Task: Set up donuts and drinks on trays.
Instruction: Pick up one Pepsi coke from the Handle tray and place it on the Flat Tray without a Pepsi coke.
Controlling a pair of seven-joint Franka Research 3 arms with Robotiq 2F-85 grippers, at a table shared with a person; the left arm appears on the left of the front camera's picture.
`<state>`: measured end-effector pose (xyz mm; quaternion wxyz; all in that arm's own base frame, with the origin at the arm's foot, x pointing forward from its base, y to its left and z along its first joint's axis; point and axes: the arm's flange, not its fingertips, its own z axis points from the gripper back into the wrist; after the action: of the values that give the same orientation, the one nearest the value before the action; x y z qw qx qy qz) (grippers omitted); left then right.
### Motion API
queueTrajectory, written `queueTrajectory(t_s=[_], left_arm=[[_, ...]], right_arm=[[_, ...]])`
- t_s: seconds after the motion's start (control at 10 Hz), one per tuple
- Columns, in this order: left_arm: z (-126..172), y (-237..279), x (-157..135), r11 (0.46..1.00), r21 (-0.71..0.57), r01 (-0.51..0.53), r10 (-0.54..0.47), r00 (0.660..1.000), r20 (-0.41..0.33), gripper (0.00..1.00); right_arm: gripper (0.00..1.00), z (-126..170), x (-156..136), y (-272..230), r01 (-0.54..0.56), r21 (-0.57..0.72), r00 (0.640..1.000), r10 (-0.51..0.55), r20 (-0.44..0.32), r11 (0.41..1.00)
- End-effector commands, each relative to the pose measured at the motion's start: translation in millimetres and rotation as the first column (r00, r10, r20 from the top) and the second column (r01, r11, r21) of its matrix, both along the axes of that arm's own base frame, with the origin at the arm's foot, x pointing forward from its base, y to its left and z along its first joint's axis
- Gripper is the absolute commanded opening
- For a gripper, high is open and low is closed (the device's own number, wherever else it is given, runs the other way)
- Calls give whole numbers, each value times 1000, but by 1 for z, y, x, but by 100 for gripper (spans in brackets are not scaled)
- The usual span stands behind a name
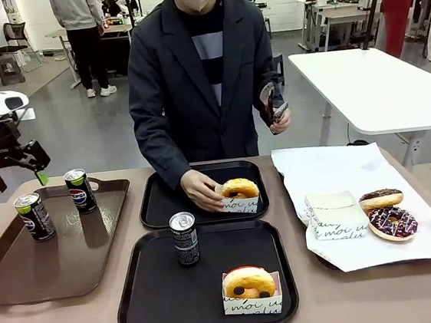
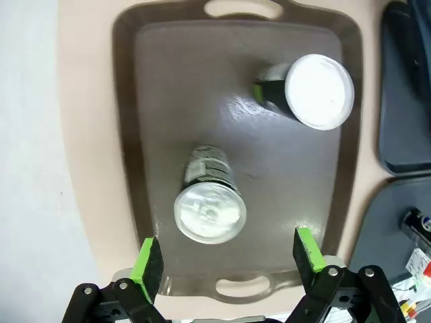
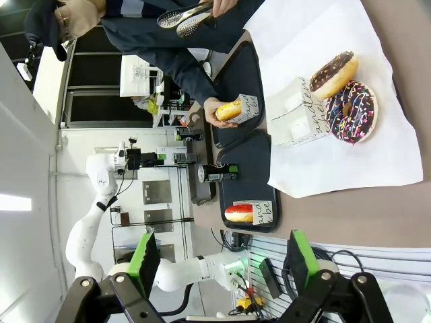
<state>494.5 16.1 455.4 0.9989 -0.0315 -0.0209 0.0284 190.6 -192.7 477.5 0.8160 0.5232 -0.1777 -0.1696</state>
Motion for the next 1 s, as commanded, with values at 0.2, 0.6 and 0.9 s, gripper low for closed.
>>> queueTrajectory(t_s=[0.2,0.6,0.9], left_arm=[[-32,6,7,1000,26,-5,4,1000,30,100],[-67,-6,12,998,61,12,-13,1000,6,100],[-77,-5,10,999,42,9,-9,1000,-17,100]], right_arm=[[100,1,2,-1,-3,14,1000,3,29,1000],[100,1,2,-1,-3,14,1000,3,29,1000],[100,1,2,-1,-3,14,1000,3,29,1000]])
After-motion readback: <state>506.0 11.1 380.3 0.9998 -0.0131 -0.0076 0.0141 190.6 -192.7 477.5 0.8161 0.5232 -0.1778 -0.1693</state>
